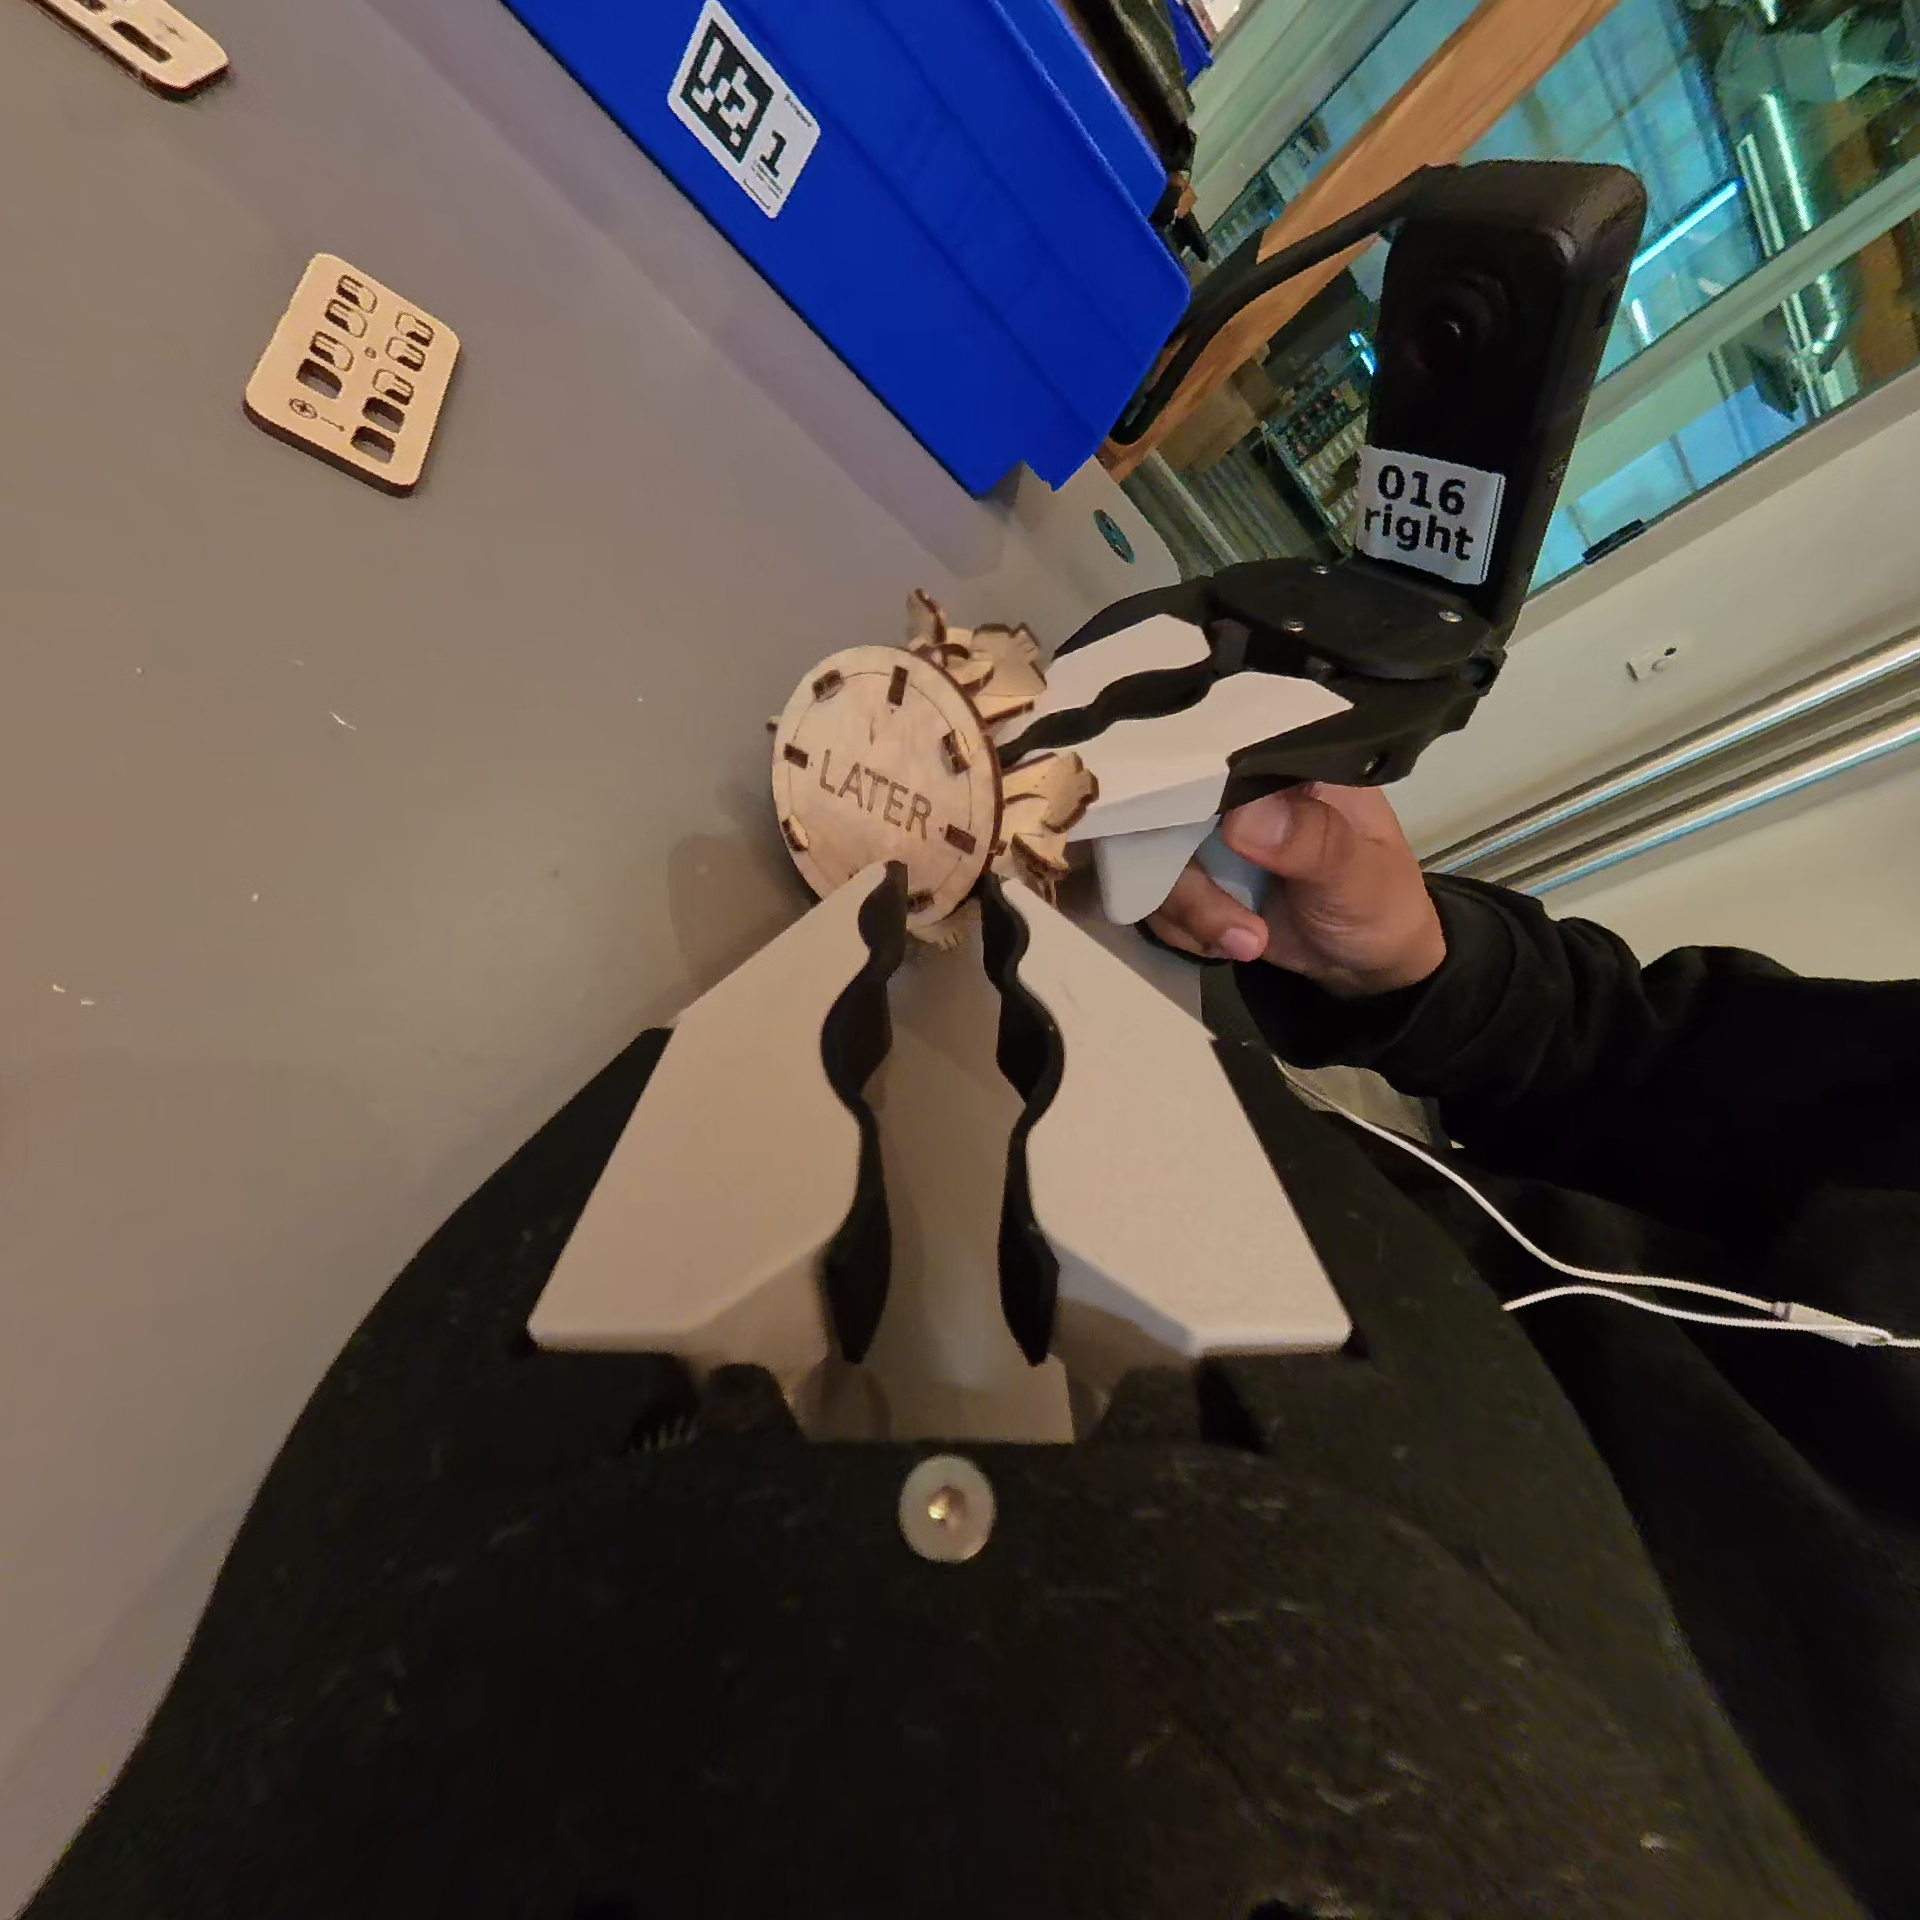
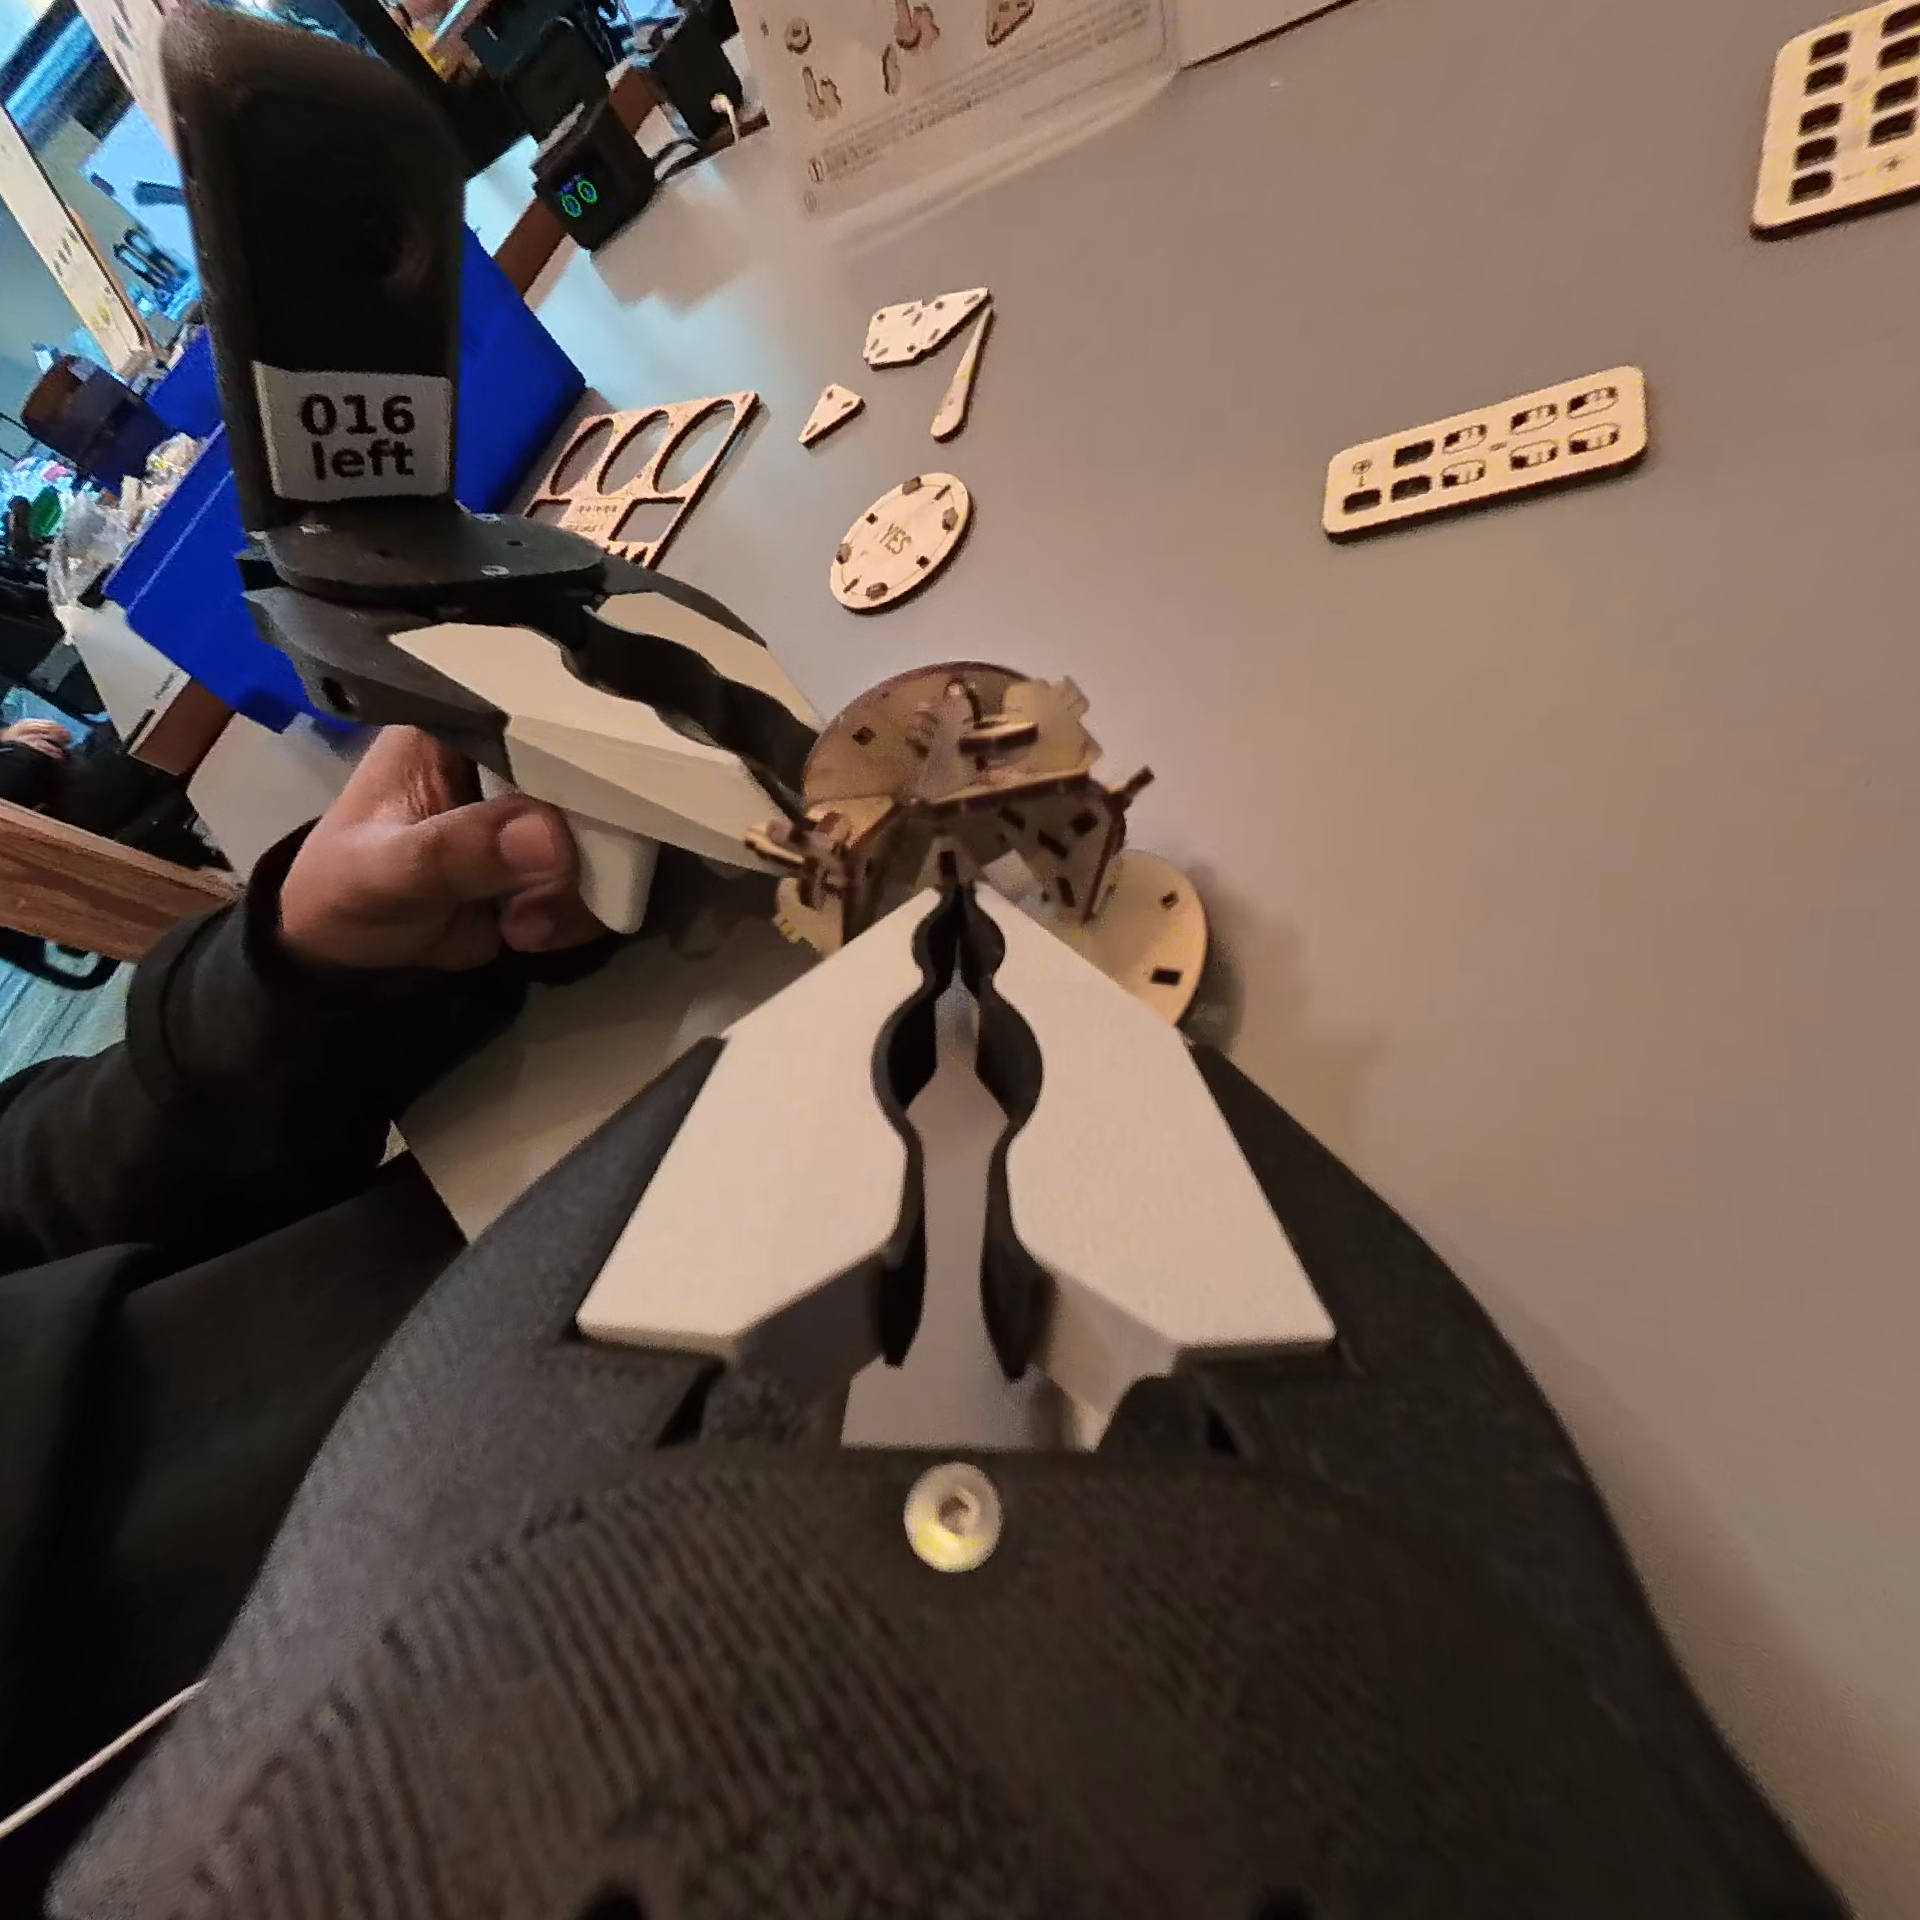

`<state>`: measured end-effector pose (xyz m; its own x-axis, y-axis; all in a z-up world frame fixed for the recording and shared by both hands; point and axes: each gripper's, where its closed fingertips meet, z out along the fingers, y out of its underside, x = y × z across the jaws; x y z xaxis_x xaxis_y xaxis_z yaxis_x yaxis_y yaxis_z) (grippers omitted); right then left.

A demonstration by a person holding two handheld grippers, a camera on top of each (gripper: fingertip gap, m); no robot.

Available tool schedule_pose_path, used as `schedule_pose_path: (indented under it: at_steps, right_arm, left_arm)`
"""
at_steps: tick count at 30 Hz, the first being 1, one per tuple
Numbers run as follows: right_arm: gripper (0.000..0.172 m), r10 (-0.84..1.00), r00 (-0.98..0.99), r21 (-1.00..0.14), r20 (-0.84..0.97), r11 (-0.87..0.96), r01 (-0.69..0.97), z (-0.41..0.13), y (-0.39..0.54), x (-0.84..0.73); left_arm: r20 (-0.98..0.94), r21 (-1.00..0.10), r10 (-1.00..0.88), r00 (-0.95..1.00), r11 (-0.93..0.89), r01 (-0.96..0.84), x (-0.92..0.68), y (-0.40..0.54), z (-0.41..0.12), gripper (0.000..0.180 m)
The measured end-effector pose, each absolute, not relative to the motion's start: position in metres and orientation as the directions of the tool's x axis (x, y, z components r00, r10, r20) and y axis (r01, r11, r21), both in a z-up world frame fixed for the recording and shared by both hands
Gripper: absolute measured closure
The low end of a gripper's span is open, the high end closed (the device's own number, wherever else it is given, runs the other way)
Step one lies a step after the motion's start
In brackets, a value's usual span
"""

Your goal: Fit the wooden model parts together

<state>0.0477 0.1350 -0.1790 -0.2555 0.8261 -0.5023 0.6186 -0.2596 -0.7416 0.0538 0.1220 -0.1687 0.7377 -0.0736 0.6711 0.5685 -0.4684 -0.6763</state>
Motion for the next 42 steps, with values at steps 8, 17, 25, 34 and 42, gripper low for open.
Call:
schedule_pose_path:
  at_steps: [8, 17, 25, 34, 42]
  right_arm:
    - [0.172, 0.848, -0.264, -0.750, -0.460, -0.212, 0.626, -0.182, 0.136, 0.050]
    - [0.160, 0.906, -0.299, -0.802, -0.299, -0.068, 0.593, -0.183, 0.164, 0.066]
    - [0.089, 0.919, -0.388, -0.785, -0.071, 0.188, 0.590, -0.198, 0.160, 0.067]
    - [0.108, 0.913, -0.409, -0.747, 0.004, 0.274, 0.605, -0.208, 0.155, 0.054]
    - [0.119, 0.906, -0.422, -0.752, -0.022, 0.264, 0.604, -0.207, 0.153, 0.052]
  left_arm:
    - [0.657, -0.697, -0.094, 0.748, -0.455, 0.554, 0.055, 0.122, -0.165, 0.166]
    - [0.657, -0.702, -0.108, 0.746, -0.448, 0.553, 0.056, 0.122, -0.163, 0.161]
    - [0.663, -0.702, -0.110, 0.741, -0.437, 0.563, 0.055, 0.122, -0.161, 0.159]
    - [0.651, -0.721, -0.099, 0.753, -0.392, 0.572, 0.047, 0.122, -0.156, 0.153]
    - [0.641, -0.739, -0.090, 0.762, -0.341, 0.581, 0.039, 0.120, -0.149, 0.150]
